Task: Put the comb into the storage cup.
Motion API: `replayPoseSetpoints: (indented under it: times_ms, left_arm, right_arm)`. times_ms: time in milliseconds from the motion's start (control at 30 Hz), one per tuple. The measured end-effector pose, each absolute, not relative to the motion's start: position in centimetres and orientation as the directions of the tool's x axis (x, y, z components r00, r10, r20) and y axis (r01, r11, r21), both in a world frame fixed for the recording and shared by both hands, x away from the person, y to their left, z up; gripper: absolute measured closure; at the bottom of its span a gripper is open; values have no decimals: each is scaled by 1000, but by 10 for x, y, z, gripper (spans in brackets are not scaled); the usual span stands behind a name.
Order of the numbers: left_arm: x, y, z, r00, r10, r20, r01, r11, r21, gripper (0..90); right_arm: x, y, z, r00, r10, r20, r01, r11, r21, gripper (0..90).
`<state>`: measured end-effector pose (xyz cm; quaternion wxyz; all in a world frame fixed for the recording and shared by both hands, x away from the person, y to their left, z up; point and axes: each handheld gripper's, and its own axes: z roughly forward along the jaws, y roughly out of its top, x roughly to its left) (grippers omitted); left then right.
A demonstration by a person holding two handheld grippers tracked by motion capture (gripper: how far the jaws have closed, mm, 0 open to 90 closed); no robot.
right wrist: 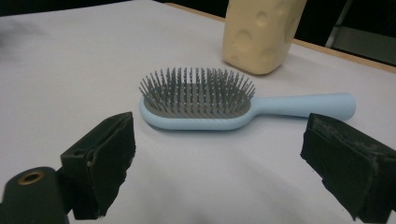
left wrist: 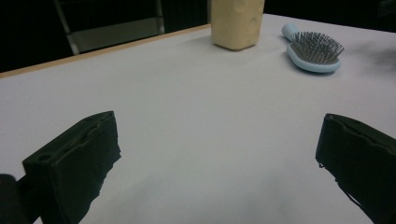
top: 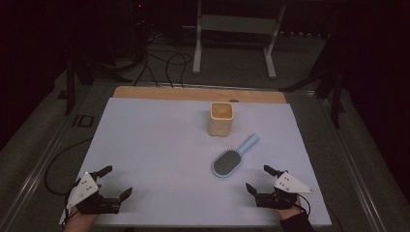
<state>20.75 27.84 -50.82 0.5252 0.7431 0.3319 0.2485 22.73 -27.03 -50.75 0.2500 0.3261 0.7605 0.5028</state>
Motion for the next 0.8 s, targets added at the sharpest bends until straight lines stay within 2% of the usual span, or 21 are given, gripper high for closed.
replayPoseSetpoints:
  times_ms: [267, 500, 800]
  left_arm:
    - [208, 279, -505, 657, 754, -8, 222, -183, 958, 0]
    - [208, 277, -506, 659, 752, -3, 226, -194, 955, 0]
    - [203, 279, -505, 670, 743, 2, 206, -189, 960, 0]
  right_arm:
    - [227, -268, -509, -676, 735, -54, 251, 299, 921, 97]
    - [229, -270, -509, -695, 719, -18, 276, 290, 916, 97]
    - [226, -263, -502, -695, 718, -44, 259, 307, 916, 97]
